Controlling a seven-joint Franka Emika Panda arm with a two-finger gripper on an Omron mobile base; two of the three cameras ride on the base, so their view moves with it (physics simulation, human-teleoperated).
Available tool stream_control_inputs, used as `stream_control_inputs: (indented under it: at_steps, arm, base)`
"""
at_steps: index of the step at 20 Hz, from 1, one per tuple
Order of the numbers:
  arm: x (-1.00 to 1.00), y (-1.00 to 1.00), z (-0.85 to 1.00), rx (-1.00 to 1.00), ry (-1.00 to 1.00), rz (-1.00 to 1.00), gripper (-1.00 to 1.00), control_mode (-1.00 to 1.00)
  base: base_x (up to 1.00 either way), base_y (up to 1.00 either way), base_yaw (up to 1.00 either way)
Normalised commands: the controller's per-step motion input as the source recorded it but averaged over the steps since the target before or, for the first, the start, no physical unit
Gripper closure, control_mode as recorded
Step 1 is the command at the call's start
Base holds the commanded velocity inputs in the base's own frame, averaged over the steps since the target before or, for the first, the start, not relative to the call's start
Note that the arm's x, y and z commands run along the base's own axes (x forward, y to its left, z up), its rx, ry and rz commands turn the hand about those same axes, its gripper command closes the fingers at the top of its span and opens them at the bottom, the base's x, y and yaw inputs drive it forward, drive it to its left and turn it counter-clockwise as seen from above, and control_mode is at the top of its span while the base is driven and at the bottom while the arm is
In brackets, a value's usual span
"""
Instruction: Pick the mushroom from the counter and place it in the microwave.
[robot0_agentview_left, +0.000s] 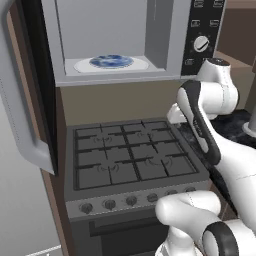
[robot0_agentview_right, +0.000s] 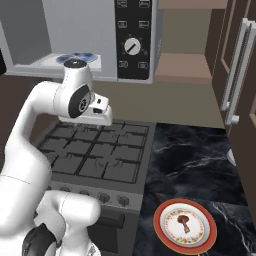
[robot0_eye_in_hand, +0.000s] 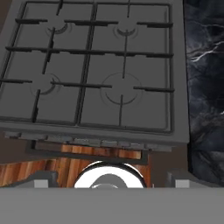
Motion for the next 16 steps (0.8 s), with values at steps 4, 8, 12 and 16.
stream_control_inputs:
  at_steps: [4,8,12,16]
  arm:
    - [-0.94,-1.00,-0.26,0.08,-0.09,-0.10,-1.00,-1.00]
    - [-0.77,-1.00,-0.51,0.05,-0.02,-0.14,-1.00,-1.00]
    - [-0.36,-1.00,-0.64,0.01,-0.02,-0.13,-1.00,-1.00]
    - [0.00,-1.00,-0.49,0.00,0.04,-0.18,-1.00,-1.00]
  base:
    - [0.00,0.00,0.00]
    - [0.00,0.00,0.00]
    - [0.00,0.00,0.00]
    - [0.00,0.00,0.00]
